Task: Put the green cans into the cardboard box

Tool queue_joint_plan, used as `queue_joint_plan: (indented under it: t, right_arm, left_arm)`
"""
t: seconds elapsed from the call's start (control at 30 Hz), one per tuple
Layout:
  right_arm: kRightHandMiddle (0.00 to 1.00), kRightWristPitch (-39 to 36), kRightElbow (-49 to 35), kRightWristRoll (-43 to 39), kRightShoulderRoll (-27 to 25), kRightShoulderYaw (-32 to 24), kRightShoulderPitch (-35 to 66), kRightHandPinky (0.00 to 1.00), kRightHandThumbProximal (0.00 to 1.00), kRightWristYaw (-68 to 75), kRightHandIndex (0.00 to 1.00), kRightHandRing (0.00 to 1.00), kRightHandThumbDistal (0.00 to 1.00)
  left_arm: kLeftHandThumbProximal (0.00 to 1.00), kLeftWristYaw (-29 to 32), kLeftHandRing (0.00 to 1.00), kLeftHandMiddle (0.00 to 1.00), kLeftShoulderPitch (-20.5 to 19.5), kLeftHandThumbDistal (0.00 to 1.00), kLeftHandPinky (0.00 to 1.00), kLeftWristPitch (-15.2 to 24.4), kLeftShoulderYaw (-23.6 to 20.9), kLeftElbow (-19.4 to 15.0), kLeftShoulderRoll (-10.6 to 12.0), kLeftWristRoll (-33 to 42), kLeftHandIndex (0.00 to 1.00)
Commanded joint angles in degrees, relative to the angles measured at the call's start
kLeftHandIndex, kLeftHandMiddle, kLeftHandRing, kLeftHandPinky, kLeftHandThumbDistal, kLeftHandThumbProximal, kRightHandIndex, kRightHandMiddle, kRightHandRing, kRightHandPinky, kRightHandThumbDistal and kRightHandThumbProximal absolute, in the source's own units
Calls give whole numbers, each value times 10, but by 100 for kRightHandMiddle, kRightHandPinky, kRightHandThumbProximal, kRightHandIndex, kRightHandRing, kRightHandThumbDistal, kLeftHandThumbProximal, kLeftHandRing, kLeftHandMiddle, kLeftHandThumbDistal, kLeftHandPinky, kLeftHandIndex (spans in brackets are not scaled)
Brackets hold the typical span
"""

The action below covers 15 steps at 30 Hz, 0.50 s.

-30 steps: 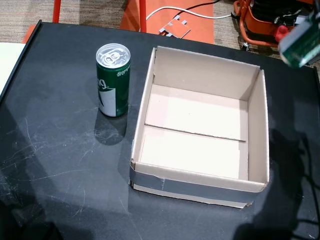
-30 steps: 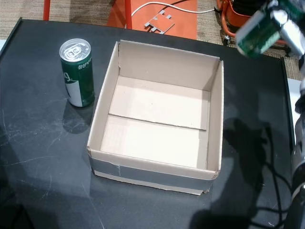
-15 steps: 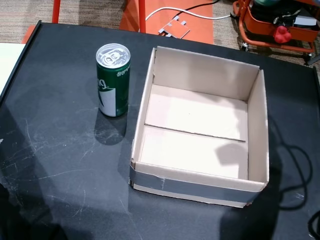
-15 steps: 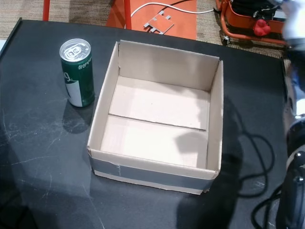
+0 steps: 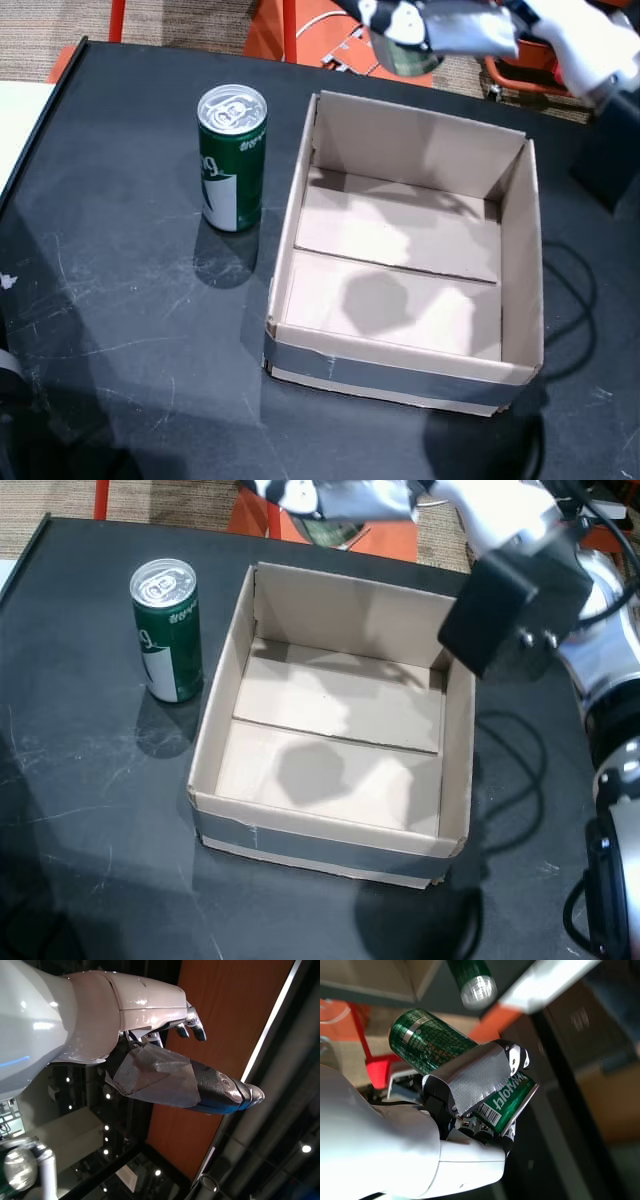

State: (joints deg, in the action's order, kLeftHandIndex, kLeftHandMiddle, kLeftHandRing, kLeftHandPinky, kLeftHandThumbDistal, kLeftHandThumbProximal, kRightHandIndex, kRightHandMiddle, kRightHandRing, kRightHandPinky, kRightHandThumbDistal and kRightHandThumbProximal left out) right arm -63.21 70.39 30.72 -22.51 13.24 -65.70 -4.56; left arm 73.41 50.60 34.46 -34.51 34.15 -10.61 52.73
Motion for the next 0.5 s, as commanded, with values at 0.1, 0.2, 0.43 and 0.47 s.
queue_joint_plan:
  t: [0.1,0.2,0.43,0.47]
  right_arm:
    - [0,-10,-9,40,-21,43,-30,21,8,13,0,2,59]
    - [0,-5,-5,48,-25,53,-34,20,8,11,0,2,57]
    - [0,13,-2,63,-37,77,-33,18,3,16,0,0,60]
    - [0,15,-2,69,-40,83,-34,18,3,19,0,0,58]
  left_arm:
    - [77,-18,92,68,-18,83,86,9,11,-23,7,-16,65]
    - [74,-25,92,68,-23,82,85,0,16,-34,9,-13,65]
    - [73,-26,94,68,-32,81,87,-1,18,-52,12,-8,65]
    - [73,-26,94,68,-33,80,88,-3,18,-54,13,-7,65]
